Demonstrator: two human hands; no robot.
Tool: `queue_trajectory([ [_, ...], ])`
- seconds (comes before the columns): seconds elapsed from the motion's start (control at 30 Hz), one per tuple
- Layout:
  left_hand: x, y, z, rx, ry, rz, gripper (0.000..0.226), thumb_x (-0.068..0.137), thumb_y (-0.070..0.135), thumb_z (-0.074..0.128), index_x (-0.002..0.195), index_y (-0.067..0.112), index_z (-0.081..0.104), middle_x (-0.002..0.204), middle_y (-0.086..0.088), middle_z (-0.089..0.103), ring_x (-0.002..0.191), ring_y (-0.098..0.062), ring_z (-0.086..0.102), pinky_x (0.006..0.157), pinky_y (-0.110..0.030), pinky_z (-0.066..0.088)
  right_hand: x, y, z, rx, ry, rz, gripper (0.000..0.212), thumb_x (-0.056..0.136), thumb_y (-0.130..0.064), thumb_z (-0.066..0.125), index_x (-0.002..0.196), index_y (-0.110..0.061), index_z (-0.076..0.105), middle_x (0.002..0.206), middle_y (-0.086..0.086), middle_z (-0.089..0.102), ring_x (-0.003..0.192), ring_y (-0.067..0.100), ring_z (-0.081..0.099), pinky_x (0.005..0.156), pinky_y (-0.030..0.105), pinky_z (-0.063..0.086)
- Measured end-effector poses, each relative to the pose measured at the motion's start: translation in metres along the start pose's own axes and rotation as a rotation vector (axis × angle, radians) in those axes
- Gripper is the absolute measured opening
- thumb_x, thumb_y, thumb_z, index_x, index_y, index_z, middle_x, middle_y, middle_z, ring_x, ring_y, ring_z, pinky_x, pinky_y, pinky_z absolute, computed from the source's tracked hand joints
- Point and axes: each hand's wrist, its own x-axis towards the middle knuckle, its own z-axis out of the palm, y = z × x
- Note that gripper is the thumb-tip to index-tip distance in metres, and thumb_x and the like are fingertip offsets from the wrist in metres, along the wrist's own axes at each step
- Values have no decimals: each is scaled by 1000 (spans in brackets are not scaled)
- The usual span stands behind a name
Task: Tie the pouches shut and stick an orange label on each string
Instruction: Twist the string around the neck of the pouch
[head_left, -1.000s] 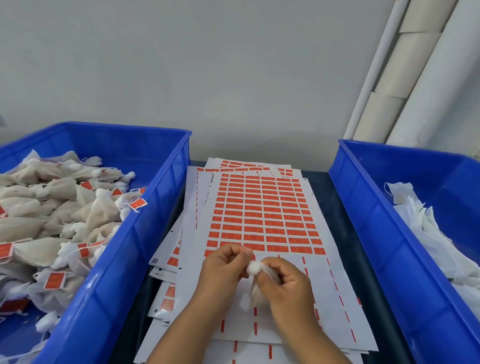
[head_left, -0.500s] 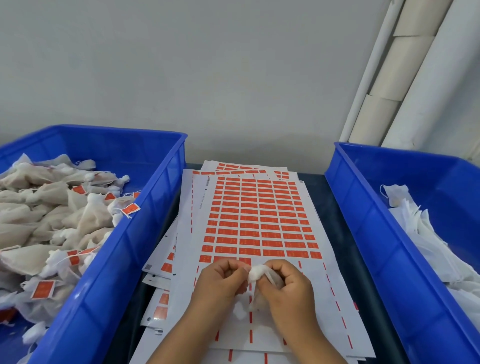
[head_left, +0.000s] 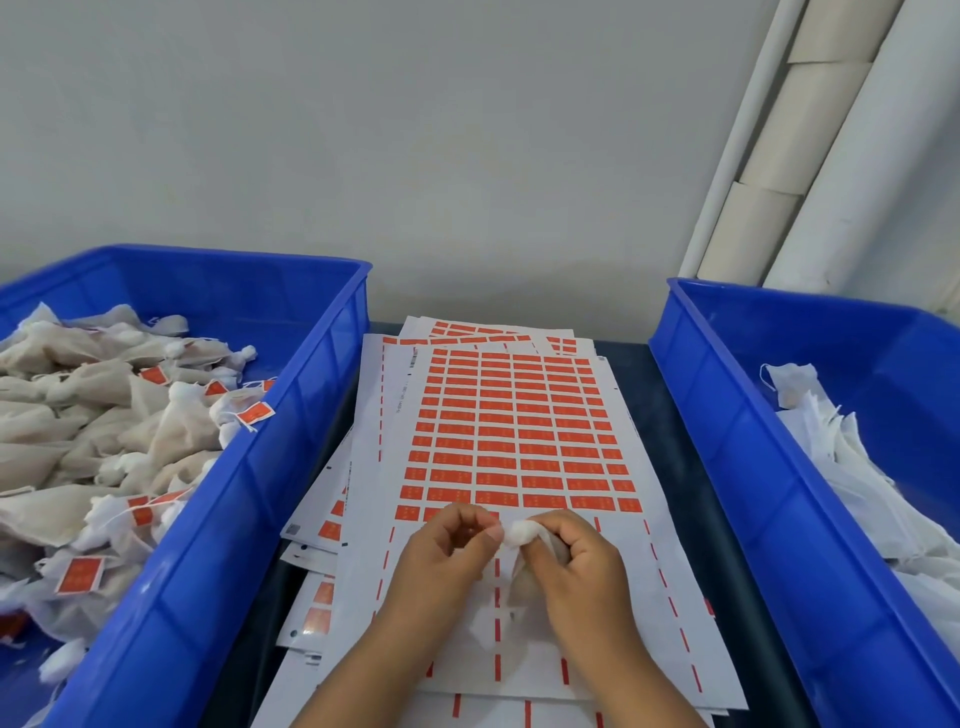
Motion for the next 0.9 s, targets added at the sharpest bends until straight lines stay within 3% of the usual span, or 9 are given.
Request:
queue_trajectory([
  [0.07, -2, -1, 1, 100, -19, 117, 12, 81, 26, 69, 89, 31, 61, 90, 16, 61, 86, -2, 57, 64, -10, 46, 0, -2, 0, 16, -3, 29, 3, 87, -30, 64, 88, -27, 66, 87, -13, 66, 84, 5, 61, 67, 10, 49],
  [0.23, 2, 0, 1, 182, 50, 223, 11, 86, 21, 62, 83, 32, 61, 94, 14, 58, 88, -1, 55, 69, -3, 44, 0, -2, 0, 105, -159, 119, 4, 89, -32, 61, 91, -30, 65, 91, -12, 65, 89, -3, 60, 67, 10, 49],
  [0.37, 2, -3, 3, 103, 31, 171, 10, 91, 21, 55, 85, 26, 61, 91, 8, 61, 85, -5, 58, 65, -6, 46, 3, -1, 0, 431, -279, 363, 13, 88, -29, 63, 93, -27, 74, 100, -3, 72, 100, 17, 66, 87, 30, 55],
  [0.47, 2, -4, 4, 67, 2, 139, 14, 93, 21, 51, 86, 24, 62, 90, 4, 63, 84, -8, 60, 66, -10, 48, 4, -4, -2, 670, -331, 469, 19, 74, -26, 70, 90, -18, 78, 105, 11, 71, 102, 22, 67, 87, 33, 55],
  [0.57, 1, -3, 6, 117, 19, 173, 13, 92, 21, 54, 83, 28, 60, 89, 8, 62, 81, -2, 58, 65, -7, 46, 5, -7, -5, 770, -392, 523, 37, 62, -28, 75, 94, -11, 77, 115, 18, 66, 113, 29, 60, 99, 41, 49],
  [0.7, -3, -2, 6, 145, 107, 212, 17, 84, 20, 65, 83, 35, 58, 84, 16, 62, 80, 0, 58, 64, -5, 46, 5, -4, -6, 850, -292, 582, 38, 67, -21, 72, 103, -10, 74, 105, 14, 70, 106, 28, 60, 92, 42, 51],
  [0.8, -7, -3, 3, 123, 145, 282, 24, 83, 16, 67, 85, 39, 60, 86, 26, 62, 86, 3, 58, 67, -6, 47, 4, -4, -8, 815, -257, 570, 41, 65, -24, 72, 104, -13, 73, 91, 8, 70, 89, 22, 59, 73, 35, 53],
  [0.9, -11, -2, 4, 242, 105, 374, 26, 75, 30, 72, 85, 50, 59, 87, 31, 60, 93, 9, 52, 71, -3, 45, 4, -4, -9, 796, -277, 548, 34, 67, -25, 70, 99, -12, 75, 99, 12, 71, 92, 23, 64, 75, 34, 53],
])
